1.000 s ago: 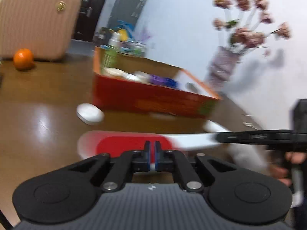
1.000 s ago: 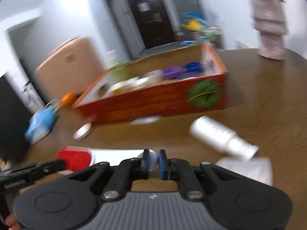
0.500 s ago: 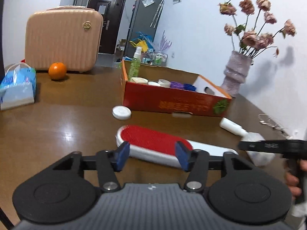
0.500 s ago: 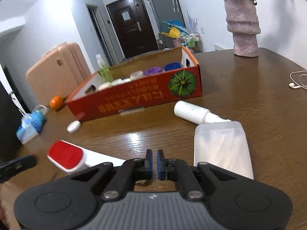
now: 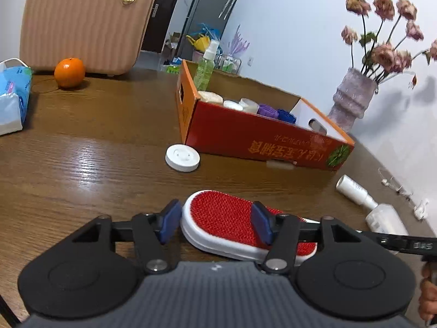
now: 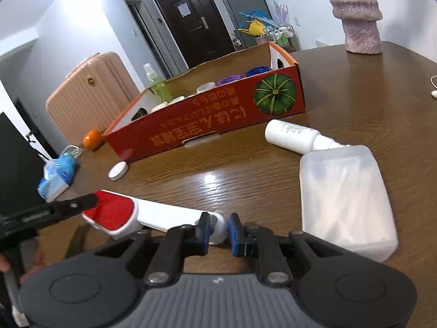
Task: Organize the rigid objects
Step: 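Lift the lint brush with both tools, lower it into the box and release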
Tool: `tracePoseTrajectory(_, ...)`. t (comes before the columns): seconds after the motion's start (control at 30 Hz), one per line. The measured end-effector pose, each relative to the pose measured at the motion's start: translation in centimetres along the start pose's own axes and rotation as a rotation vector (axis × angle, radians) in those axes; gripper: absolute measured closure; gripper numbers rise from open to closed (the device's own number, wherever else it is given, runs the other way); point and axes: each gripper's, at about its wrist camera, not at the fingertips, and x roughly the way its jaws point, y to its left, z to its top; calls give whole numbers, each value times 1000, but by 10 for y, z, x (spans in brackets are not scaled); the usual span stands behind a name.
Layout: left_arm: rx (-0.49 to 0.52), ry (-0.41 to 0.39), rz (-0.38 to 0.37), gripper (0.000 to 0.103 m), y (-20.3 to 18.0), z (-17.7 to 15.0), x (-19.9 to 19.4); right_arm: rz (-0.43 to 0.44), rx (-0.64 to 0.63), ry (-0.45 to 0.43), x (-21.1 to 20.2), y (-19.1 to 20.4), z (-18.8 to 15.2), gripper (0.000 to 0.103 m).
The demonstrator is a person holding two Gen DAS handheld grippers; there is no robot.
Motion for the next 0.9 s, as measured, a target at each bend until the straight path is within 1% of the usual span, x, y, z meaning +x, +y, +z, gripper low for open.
tracePoseTrajectory(0.1, -10, 5, -26, 49, 6, 4, -2, -14, -27, -4, 7, 3, 4, 89)
tracePoseTrajectory(0.13, -13, 5, -32, 48, 8, 5, -1, -17, -33, 0, 9, 2, 5, 91)
tracePoseTrajectory(0.17, -25, 28, -35, 46, 12, 5, 4, -13, -31, -6, 12, 1, 6, 91)
tracePoseTrajectory(0.2, -55, 32, -57, 47, 18, 6, 7, -8, -22, -10, 14, -2, 8, 91)
tracePoseTrajectory(0.23, -100, 47, -88, 50, 25, 7, 11, -3, -9, -6, 15, -4, 11, 91)
tracePoseTrajectory(0.27, -128, 58, -103, 51, 28, 8, 10, -6, -14, -7, 16, -4, 12, 91)
tracePoseTrajectory(0.37, -120, 40, -77, 52, 20, 7, 4, -12, -14, -8, 17, -4, 15, 92)
tracePoseTrajectory(0.43, -118, 5, -76, 52, 14, 10, -4, 10, -14, -49, 9, -4, 21, 92)
tracePoseTrajectory(0.47, -119, -19, -81, 53, 11, 15, -9, 22, -22, -83, 3, -4, 28, 92)
tracePoseTrajectory(0.5, -118, -40, -92, 53, 8, 25, -12, 27, -28, -111, 0, -4, 37, 92)
tracePoseTrajectory(0.57, -123, -69, -106, 54, 2, 51, -8, 36, -50, -159, 0, -3, 67, 92)
tracePoseTrajectory(0.63, -106, -90, -113, 54, -5, 85, 7, 23, -86, -192, 7, -3, 101, 92)
tracePoseTrajectory(0.67, -100, -94, -114, 54, -8, 96, 15, 13, -96, -198, 13, -5, 117, 92)
tracePoseTrajectory(0.73, -110, -87, -101, 54, -13, 121, 41, 4, -107, -173, 34, -13, 151, 92)
tracePoseTrajectory(0.8, -113, -90, -70, 54, -16, 134, 65, 7, -111, -129, 60, -23, 174, 92)
tracePoseTrajectory(0.87, -102, -74, -41, 54, -15, 139, 82, 21, -74, -56, 88, -35, 187, 92)
tracePoseTrajectory(0.9, -103, -60, -24, 54, -14, 139, 90, 15, -86, -27, 99, -36, 189, 92)
